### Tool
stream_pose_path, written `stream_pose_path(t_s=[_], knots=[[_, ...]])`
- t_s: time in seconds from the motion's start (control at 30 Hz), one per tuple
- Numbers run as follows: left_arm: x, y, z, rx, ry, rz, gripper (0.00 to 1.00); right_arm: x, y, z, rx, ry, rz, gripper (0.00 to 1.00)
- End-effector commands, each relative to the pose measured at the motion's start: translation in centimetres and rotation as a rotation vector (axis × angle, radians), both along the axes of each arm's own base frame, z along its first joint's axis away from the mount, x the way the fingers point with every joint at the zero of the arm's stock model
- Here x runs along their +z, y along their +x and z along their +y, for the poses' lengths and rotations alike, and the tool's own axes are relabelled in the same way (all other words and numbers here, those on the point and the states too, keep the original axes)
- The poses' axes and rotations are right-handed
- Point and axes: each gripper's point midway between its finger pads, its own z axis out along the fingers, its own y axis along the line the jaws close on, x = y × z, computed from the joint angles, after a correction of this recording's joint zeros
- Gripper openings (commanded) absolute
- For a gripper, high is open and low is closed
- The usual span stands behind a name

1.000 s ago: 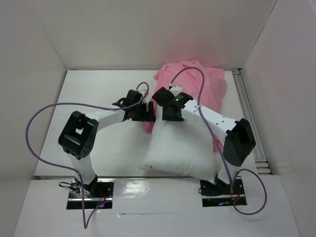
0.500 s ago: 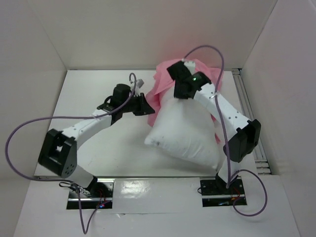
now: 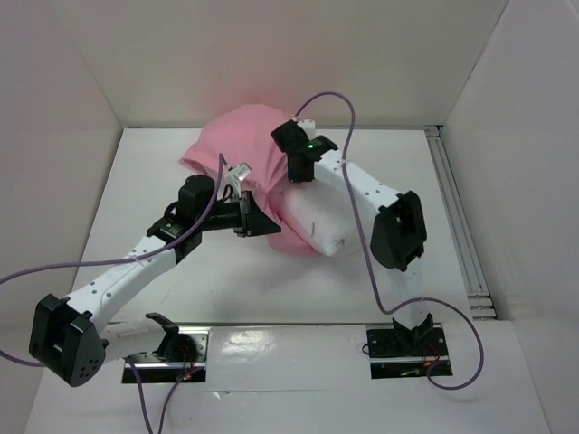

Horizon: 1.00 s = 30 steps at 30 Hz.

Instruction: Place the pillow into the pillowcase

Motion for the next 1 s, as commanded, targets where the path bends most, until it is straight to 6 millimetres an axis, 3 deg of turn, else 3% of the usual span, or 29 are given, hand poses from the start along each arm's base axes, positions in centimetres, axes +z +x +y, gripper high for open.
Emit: stream_pose_path(t_s=[0.0, 0.07, 0.1, 0.13, 0.2, 0.23, 0.27, 0.3, 0.33, 0.4, 0.43, 0.47, 0.5, 0.53, 0.57, 0.6, 0.63, 0.67, 0.73, 0.8, 0.83, 0.9, 0.93, 0.97], knots=[[3.3, -2.2, -0.1, -0.082, -0.079, -0.035, 0.0, 1.2, 4.3, 0.2, -0.074, 0.124, -0.105, 0.0], [3.2, -1.1, 0.0, -0.066, -0.056, -0.046, 0.0, 6.7, 5.6, -0.6, -0.092, 0.206, -0.208, 0.0], [4.3, -0.6, -0.3, -0.066, -0.064, -0.062, 0.0, 8.7, 5.9, -1.2, -0.103, 0.227, -0.241, 0.0], [4.8, -0.2, -0.6, -0.078, -0.063, -0.079, 0.0, 13.2, 6.5, -1.9, -0.11, 0.289, -0.323, 0.0], [4.9, 2.2, -1.1, -0.07, -0.053, -0.076, 0.0, 18.9, 6.0, -2.9, -0.107, 0.341, -0.424, 0.0], [7.7, 2.8, -1.7, -0.1, -0.081, -0.134, 0.0, 22.8, 5.5, -3.3, -0.111, 0.385, -0.503, 0.0], [7.8, 3.9, -2.0, -0.103, -0.085, -0.113, 0.0, 25.5, 4.5, -3.9, -0.104, 0.411, -0.555, 0.0], [9.3, 4.1, -2.3, -0.117, -0.106, -0.153, 0.0, 26.9, 4.0, -4.2, -0.103, 0.43, -0.585, 0.0], [11.3, 4.0, -2.4, -0.127, -0.13, -0.189, 0.0, 26.5, 3.8, -3.7, -0.093, 0.435, -0.585, 0.0], [11.9, 3.1, -2.7, -0.138, -0.129, -0.202, 0.0, 26.3, 1.7, -2.1, -0.058, 0.431, -0.582, 0.0], [11.3, 2.2, -2.1, -0.128, -0.117, -0.202, 0.0, 25.2, 1.4, -1.0, -0.043, 0.44, -0.566, 0.0], [10.4, 1.3, -2.0, -0.131, -0.11, -0.189, 0.0, 20.1, 0.6, 1.5, -0.007, 0.409, -0.464, 0.0], [9.3, 0.1, -1.8, -0.135, -0.115, -0.148, 0.0, 17.6, 0.2, 2.5, -0.002, 0.401, -0.419, 0.0], [6.5, -2.2, -0.8, -0.141, -0.108, -0.094, 0.0, 15.2, 0.0, 4.1, 0.025, 0.413, -0.377, 0.0], [5.4, -3.6, -0.5, -0.15, -0.119, -0.078, 0.0, 10.7, -0.6, 5.0, 0.04, 0.383, -0.295, 0.0], [4.0, -5.3, -0.4, -0.156, -0.121, -0.018, 0.0, 8.7, -1.5, 6.7, 0.065, 0.376, -0.261, 0.0], [0.1, -6.8, 0.3, -0.148, -0.09, 0.065, 0.0, 5.8, -1.7, 8.2, 0.077, 0.354, -0.216, 0.0], [0.1, -8.1, 1.1, -0.123, -0.101, 0.049, 0.0, 4.3, -2.0, 9.1, 0.091, 0.338, -0.193, 0.0], [-2.8, -9.5, 2.2, -0.08, -0.048, 0.132, 0.0, 1.9, -2.8, 11.0, 0.124, 0.324, -0.134, 0.0], [-4.2, -9.3, 3.5, 0.002, 0.018, 0.134, 0.02, 2.3, -3.7, 12.1, 0.178, 0.32, -0.134, 0.0], [-5.1, -9.6, 4.6, 0.042, 0.076, 0.176, 0.14, 2.9, -4.2, 13.0, 0.205, 0.341, -0.133, 0.07], [-3.7, -8.3, 5.8, 0.131, 0.129, 0.134, 0.44, 4.8, -5.0, 12.9, 0.227, 0.341, -0.145, 0.29], [-3.4, -7.9, 6.5, 0.153, 0.162, 0.102, 0.61, 5.6, -6.0, 13.2, 0.269, 0.334, -0.148, 0.46], [-2.2, -7.6, 7.1, 0.183, 0.193, 0.1, 0.81, 7.7, -7.2, 12.7, 0.281, 0.351, -0.164, 0.69]])
